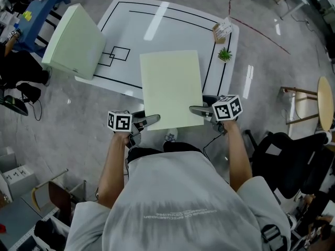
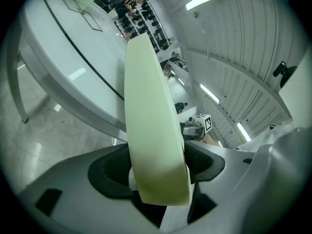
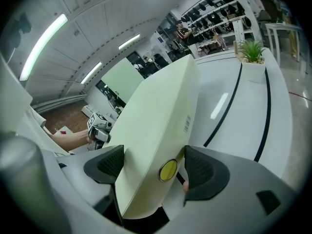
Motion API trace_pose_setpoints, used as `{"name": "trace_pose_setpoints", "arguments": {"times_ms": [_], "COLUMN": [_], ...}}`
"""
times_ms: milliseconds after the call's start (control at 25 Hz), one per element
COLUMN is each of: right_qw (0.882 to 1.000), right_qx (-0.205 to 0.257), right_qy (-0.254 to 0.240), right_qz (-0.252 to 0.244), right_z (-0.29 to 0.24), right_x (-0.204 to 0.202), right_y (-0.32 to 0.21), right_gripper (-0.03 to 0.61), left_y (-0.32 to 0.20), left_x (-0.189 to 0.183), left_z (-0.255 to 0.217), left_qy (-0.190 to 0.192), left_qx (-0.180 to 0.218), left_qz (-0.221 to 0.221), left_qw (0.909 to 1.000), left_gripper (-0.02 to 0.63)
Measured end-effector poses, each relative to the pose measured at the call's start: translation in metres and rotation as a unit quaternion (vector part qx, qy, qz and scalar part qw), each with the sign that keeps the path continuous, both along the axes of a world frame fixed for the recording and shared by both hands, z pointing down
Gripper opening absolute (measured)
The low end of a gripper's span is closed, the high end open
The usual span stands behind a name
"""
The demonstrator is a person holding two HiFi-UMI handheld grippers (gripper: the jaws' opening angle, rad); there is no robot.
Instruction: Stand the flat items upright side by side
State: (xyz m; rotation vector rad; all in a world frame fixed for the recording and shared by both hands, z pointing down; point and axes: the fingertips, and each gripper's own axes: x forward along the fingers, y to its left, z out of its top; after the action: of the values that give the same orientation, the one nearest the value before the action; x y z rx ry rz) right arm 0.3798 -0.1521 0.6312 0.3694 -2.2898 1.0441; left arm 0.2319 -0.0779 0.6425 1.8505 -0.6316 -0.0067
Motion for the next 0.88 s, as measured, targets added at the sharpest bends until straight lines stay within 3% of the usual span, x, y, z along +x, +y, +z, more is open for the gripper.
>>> {"name": "trace_pose_setpoints", "arguments": {"times_ms": [520, 760, 880], "right_qw": [0.994, 0.981, 0.972], "right_qx": [0.097, 0.156, 0.191], "right_qy": [0.013, 0.054, 0.071], "right_qz": [-0.058, -0.1, -0.115], "right_z": [-0.041, -0.051, -0.055], "right_x": [-0.029, -0.036, -0.042], "right_y": [-0.015, -0.032, -0.044], "right_gripper": [0.394, 0.394, 0.394], "left_y": [-0.01, -0.018, -0.026], "left_x": [-0.021, -0.022, -0.026], "left_z": [-0.047, -0.057, -0.061], "left_qy": [-0.085, -0.12, -0.152], "left_qx": [0.124, 0.175, 0.216], "left_qz": [0.007, 0.012, 0.003], "left_qw": [0.9885, 0.9771, 0.9645], "left_gripper": [0.347, 0.333, 0.324]}}
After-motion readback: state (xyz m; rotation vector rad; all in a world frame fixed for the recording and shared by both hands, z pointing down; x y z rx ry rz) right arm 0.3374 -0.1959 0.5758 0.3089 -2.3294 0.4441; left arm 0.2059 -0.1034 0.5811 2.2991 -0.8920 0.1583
